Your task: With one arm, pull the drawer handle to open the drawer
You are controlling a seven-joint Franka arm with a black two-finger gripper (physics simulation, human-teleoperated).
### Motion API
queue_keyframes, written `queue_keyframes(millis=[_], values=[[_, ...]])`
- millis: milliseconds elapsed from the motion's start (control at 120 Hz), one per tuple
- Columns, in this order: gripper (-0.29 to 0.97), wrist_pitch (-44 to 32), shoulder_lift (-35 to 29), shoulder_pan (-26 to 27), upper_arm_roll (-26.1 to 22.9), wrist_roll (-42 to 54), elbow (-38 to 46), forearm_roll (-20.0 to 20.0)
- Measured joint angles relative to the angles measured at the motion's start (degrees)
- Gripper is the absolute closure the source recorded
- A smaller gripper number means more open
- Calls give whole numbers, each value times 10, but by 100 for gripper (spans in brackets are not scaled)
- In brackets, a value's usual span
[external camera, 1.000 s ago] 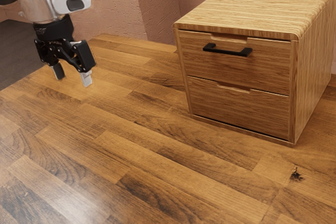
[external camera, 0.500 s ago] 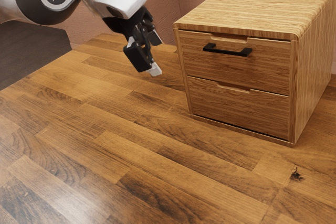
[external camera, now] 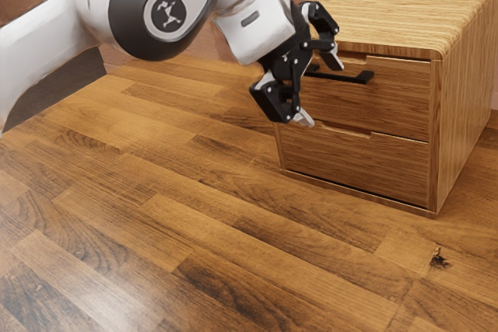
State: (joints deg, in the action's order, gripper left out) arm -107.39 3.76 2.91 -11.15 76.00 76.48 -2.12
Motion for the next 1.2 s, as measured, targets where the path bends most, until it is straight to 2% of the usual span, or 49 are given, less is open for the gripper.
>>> queue_keyframes(millis=[75,242,625,767,900,1200], values=[[0,-9,10,13,0,17,0,-2],[0,-22,18,-25,2,48,-6,-3],[0,-49,60,-39,3,91,-13,0],[0,-74,73,-41,28,98,-13,1],[0,-88,82,-37,32,104,-14,0],[0,-101,140,-35,33,112,-72,-2]])
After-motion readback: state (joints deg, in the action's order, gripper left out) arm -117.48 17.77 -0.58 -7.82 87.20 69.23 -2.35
